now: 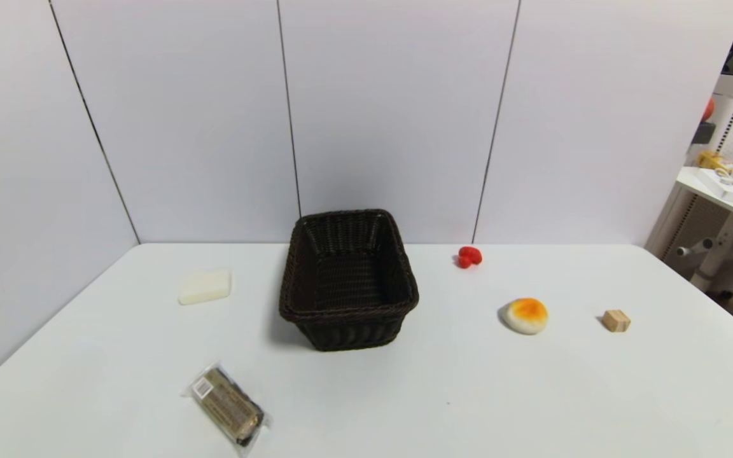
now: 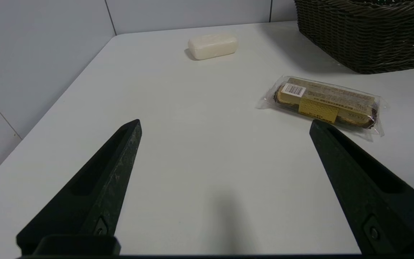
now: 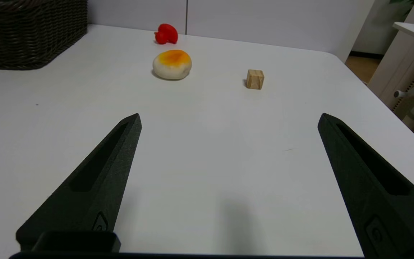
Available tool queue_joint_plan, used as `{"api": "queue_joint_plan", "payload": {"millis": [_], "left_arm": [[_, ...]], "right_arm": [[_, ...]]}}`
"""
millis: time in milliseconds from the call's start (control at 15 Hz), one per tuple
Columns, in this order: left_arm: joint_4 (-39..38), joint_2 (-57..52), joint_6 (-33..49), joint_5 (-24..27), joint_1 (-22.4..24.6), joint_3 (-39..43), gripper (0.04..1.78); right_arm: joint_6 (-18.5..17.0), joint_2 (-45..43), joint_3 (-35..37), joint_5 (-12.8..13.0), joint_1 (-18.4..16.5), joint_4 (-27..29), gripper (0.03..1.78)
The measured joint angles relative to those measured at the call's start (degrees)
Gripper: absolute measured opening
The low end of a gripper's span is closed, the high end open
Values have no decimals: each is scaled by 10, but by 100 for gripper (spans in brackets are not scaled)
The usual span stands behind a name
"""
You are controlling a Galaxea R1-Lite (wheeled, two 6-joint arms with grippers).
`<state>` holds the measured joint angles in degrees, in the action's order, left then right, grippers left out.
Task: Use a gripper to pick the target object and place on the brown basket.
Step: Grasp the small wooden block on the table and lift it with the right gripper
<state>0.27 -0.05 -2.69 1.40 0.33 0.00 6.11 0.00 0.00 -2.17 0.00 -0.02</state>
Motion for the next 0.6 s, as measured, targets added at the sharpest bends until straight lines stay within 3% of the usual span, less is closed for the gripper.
{"api": "queue_joint_plan", "payload": {"millis": [400, 600], "left_arm": [[0, 0, 0, 0, 0, 0, 169], [0, 0, 0, 0, 0, 0, 169]], "right_arm": [[3, 5, 0, 3, 0, 5, 170], [3, 79, -24, 6, -2, -1, 170]]}}
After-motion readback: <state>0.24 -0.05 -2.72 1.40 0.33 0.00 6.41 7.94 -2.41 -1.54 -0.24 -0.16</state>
